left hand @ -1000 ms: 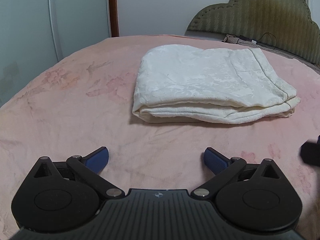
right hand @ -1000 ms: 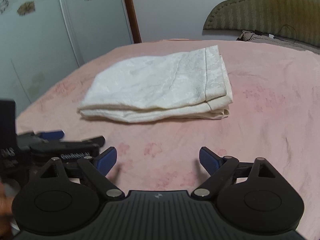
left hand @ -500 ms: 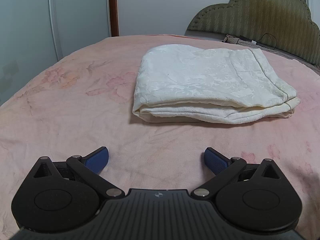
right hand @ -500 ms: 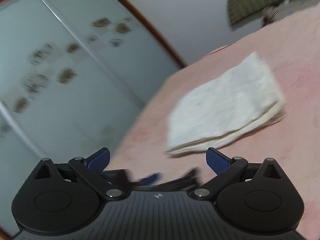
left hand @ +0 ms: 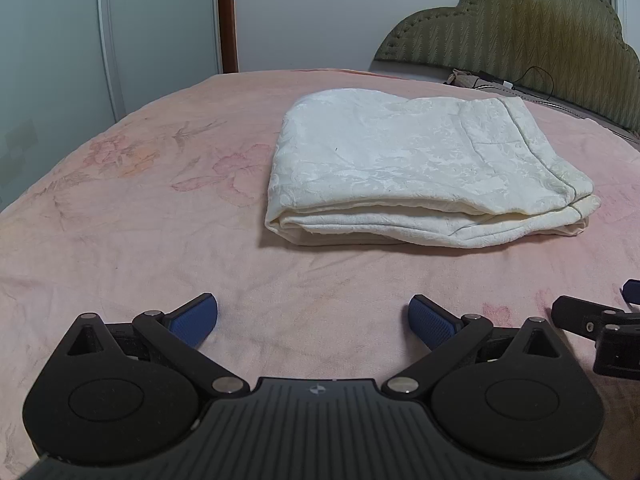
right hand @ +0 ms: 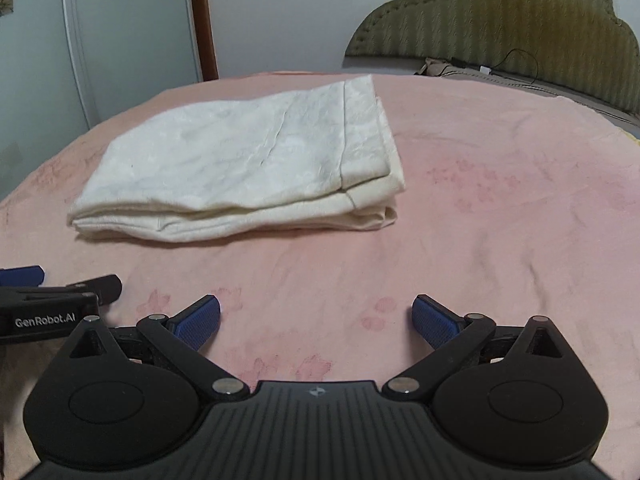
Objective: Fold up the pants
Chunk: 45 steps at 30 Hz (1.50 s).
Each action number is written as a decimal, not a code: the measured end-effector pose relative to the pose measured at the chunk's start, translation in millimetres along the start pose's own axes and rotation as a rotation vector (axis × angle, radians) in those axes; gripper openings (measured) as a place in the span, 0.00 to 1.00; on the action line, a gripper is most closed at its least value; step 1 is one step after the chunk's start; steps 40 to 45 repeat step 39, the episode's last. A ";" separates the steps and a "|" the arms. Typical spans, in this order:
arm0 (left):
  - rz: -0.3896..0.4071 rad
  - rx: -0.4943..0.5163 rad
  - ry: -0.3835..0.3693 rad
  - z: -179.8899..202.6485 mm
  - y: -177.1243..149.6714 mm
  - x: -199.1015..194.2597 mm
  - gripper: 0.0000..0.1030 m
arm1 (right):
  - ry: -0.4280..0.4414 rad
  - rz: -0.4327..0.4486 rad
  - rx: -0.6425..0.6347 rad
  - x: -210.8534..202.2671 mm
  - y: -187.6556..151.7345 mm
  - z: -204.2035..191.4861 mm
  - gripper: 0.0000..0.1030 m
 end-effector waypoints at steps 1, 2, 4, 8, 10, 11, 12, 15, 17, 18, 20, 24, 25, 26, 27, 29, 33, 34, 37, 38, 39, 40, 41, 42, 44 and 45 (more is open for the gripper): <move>0.000 0.000 0.000 0.1 0.1 0.1 1.00 | -0.006 0.003 -0.003 1.6 -0.2 -0.1 1.00; 0.000 0.000 0.000 0.1 0.0 0.0 1.00 | -0.011 0.004 -0.007 3.4 0.0 -0.9 1.00; 0.000 0.001 0.001 0.3 0.1 0.1 1.00 | -0.019 0.003 -0.017 5.9 -0.4 -1.7 1.00; -0.001 -0.002 -0.001 -0.4 0.1 0.0 1.00 | -0.018 -0.001 -0.027 7.0 -1.4 -1.5 1.00; -0.002 -0.004 -0.003 -0.7 0.3 0.2 1.00 | -0.015 -0.002 -0.031 7.0 -2.0 -0.9 1.00; -0.003 -0.007 -0.005 -1.0 0.2 0.4 1.00 | -0.013 -0.002 -0.030 7.3 -1.7 -0.5 1.00; -0.002 -0.006 -0.004 -0.5 0.1 -0.1 1.00 | -0.012 -0.001 -0.028 7.1 -1.8 -0.2 1.00; -0.003 -0.010 -0.006 -0.3 0.1 -0.5 1.00 | -0.015 -0.003 -0.032 7.1 -2.1 -1.1 1.00; -0.003 -0.015 -0.009 -0.7 0.0 -0.9 1.00 | -0.019 -0.005 -0.036 7.1 -2.5 -2.0 1.00; -0.004 -0.015 -0.010 -0.7 0.0 -0.9 1.00 | -0.019 -0.005 -0.037 6.7 -3.1 -2.1 1.00; -0.004 -0.013 -0.008 -0.3 -0.1 -1.1 1.00 | -0.018 -0.005 -0.041 5.8 -4.0 -2.4 1.00; -0.004 -0.013 -0.007 -0.2 0.1 -1.3 1.00 | -0.015 -0.002 -0.045 3.4 -6.4 -2.6 1.00; -0.004 -0.012 -0.007 -0.2 0.1 -1.3 1.00 | -0.014 -0.003 -0.044 3.7 -6.2 -2.3 1.00; -0.004 -0.012 -0.007 -0.2 0.0 -1.3 1.00 | -0.014 -0.003 -0.044 4.1 -6.1 -2.3 1.00; -0.004 -0.013 -0.008 -0.4 0.0 -1.3 1.00 | -0.014 -0.003 -0.044 4.3 -6.0 -2.3 1.00; -0.005 -0.013 -0.008 -0.4 0.2 -1.2 1.00 | -0.013 -0.002 -0.043 4.4 -5.9 -2.3 1.00; -0.004 -0.014 -0.009 -0.4 0.2 -1.3 1.00 | -0.012 -0.002 -0.042 4.0 -6.3 -2.1 1.00; -0.004 -0.013 -0.009 -0.5 0.2 -1.2 1.00 | -0.012 -0.002 -0.042 4.0 -6.2 -2.0 1.00; -0.004 -0.015 -0.009 0.2 0.5 -2.0 1.00 | -0.012 -0.002 -0.042 4.1 -6.3 -2.2 1.00; -0.004 -0.015 -0.008 0.5 0.6 -2.0 1.00 | -0.012 -0.002 -0.042 4.0 -6.2 -2.1 1.00; -0.004 -0.015 -0.008 0.7 0.7 -1.9 1.00 | -0.012 -0.002 -0.042 4.0 -6.2 -2.0 1.00; -0.004 -0.015 -0.008 0.7 0.7 -1.9 1.00 | -0.012 -0.002 -0.042 4.0 -6.2 -2.0 1.00; -0.004 -0.015 -0.008 0.7 0.7 -1.9 1.00 | -0.012 -0.002 -0.042 4.0 -6.2 -2.0 1.00; -0.004 -0.015 -0.008 0.7 0.7 -1.9 1.00 | -0.012 -0.002 -0.042 4.0 -6.2 -2.0 1.00; -0.004 -0.015 -0.008 0.7 0.7 -1.9 1.00 | -0.012 -0.002 -0.042 4.0 -6.2 -2.0 1.00; -0.004 -0.015 -0.008 0.7 0.7 -1.9 1.00 | -0.012 -0.002 -0.042 4.0 -6.2 -2.0 1.00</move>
Point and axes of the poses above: each gripper's, at about its wrist camera, not at the fingertips, and x roughly the way its jaws point, z to its right, y to its top, the point moved 2 cm from there along x, roughly the way its jaws point, and after that the axes turned 10 degrees about y, right-handed, at the moved point
